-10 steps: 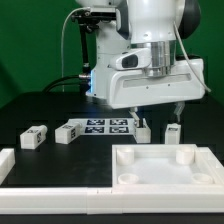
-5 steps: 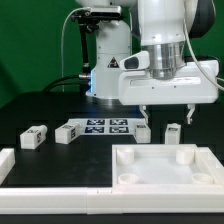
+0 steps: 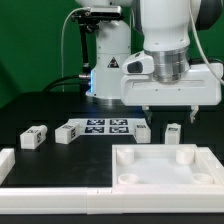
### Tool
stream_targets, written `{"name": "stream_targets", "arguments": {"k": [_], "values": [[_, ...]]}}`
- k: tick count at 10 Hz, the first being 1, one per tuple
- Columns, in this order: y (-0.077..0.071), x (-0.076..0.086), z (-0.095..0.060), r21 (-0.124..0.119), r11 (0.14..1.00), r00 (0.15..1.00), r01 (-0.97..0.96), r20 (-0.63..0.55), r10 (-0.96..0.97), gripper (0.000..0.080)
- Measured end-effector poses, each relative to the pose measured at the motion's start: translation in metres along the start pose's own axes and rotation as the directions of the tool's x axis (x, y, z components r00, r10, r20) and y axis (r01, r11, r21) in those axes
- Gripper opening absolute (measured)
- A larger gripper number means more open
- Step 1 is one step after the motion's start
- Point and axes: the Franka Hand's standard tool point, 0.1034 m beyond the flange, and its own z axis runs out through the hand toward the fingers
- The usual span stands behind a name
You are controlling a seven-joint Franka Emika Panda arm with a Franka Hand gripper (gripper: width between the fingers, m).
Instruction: Assemble one leg
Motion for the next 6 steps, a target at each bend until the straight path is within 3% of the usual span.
{"name": "stream_targets", "arguments": {"k": [1, 3, 6], "values": [[0.002, -0.004, 0.002, -0.011, 1.000, 0.994, 0.020, 0.110, -0.018, 0.0649], [0.007, 0.002, 0.004, -0.011, 1.000, 0.965, 0.017, 0.261, -0.014, 0.0649], [0.009, -0.009, 0.006, -0.030, 0.999, 0.856, 0.016, 0.518, 0.002, 0.0649]]}}
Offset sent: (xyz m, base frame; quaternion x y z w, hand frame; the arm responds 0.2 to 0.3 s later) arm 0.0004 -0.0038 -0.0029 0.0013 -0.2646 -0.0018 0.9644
